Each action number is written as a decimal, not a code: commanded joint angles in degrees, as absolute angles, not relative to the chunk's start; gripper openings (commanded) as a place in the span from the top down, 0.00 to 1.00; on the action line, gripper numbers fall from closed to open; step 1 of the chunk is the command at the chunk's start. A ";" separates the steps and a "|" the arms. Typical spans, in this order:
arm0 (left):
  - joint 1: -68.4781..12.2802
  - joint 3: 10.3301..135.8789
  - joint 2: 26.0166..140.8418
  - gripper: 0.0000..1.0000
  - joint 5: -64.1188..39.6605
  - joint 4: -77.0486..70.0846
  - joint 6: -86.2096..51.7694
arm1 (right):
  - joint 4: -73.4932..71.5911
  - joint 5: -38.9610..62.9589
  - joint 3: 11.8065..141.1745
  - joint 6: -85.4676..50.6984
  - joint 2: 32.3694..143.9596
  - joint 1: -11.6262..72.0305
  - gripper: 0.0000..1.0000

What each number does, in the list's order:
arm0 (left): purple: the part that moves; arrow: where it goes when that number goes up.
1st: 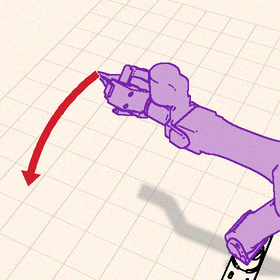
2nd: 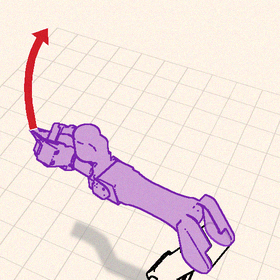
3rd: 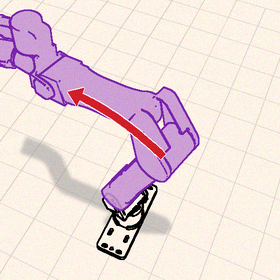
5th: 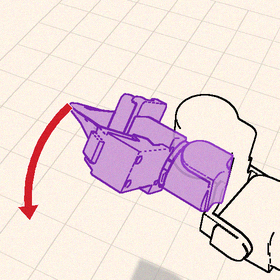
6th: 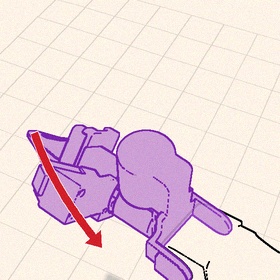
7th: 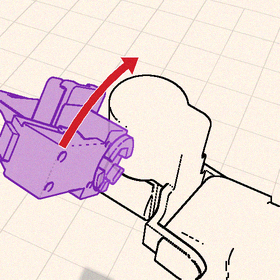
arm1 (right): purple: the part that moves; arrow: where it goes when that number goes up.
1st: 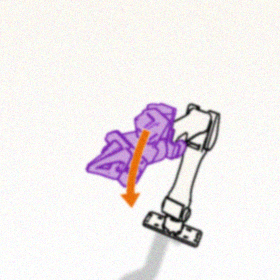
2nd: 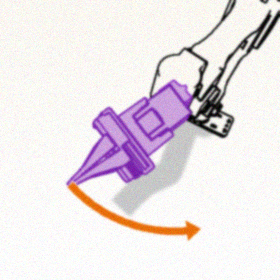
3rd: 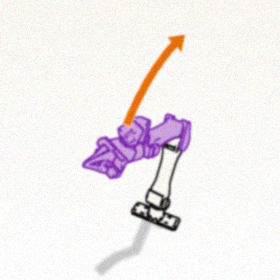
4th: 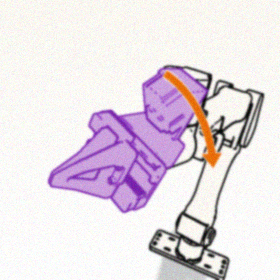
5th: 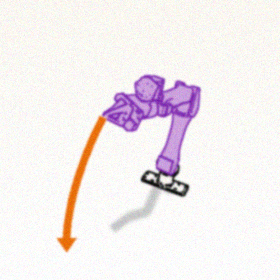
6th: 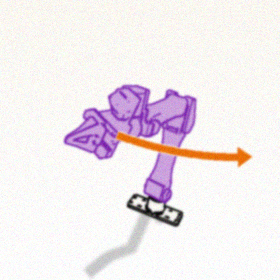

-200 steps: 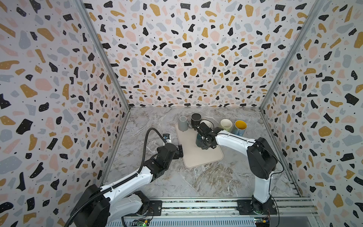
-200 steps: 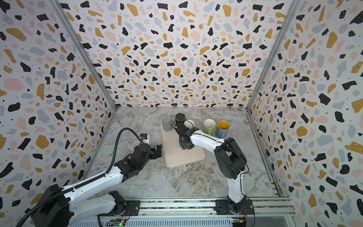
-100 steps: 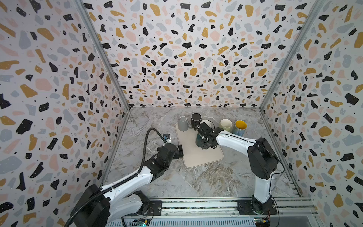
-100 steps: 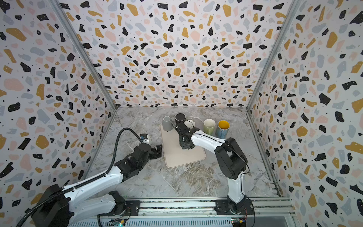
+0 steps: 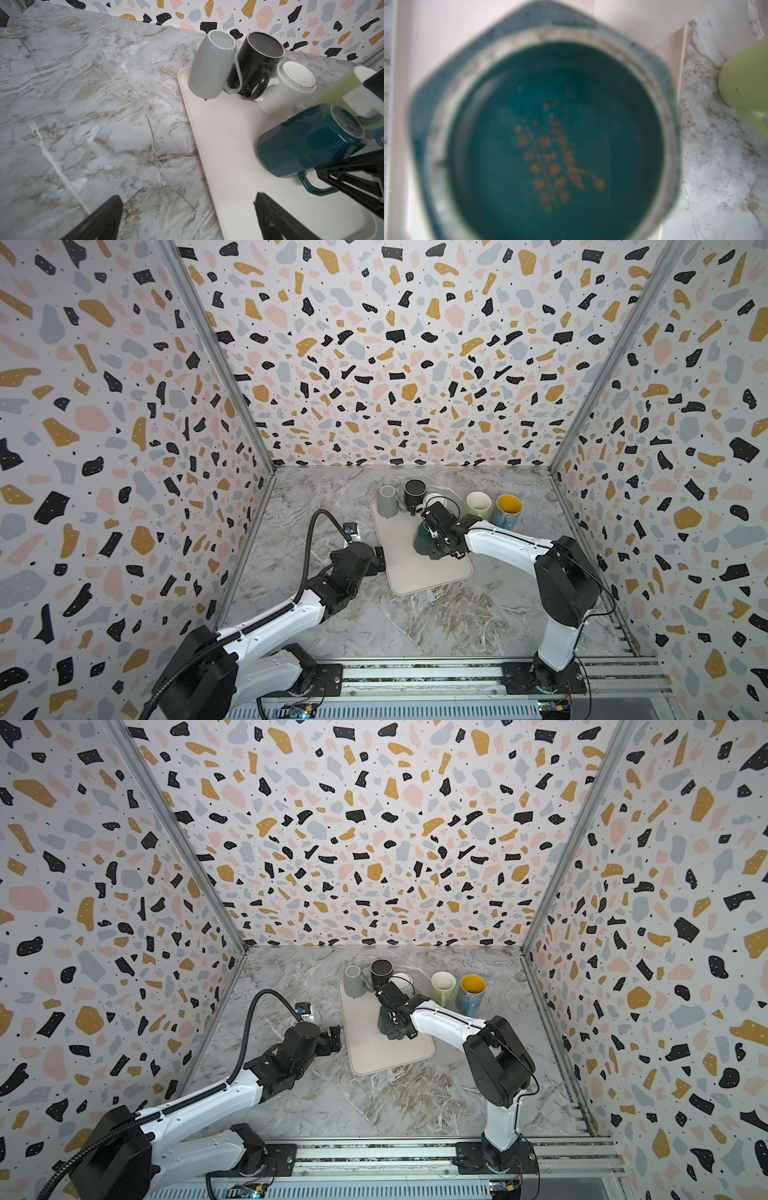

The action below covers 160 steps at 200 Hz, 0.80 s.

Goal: Turn the mug right side up
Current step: Pick up the mug from the tray.

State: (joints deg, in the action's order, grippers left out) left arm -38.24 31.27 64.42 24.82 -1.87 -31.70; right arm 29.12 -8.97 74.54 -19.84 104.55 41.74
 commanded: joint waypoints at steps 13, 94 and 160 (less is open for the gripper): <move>-37.79 30.61 65.46 0.00 25.20 -4.83 -30.50 | 24.34 -7.98 74.16 -19.36 99.25 41.47 0.98; -37.52 31.85 67.65 0.00 23.79 -4.76 -30.23 | 19.22 -5.63 70.49 -18.34 96.25 41.05 1.00; -37.44 33.45 68.88 0.00 23.41 -4.23 -30.50 | 14.08 -0.41 66.33 -17.95 92.69 38.92 1.00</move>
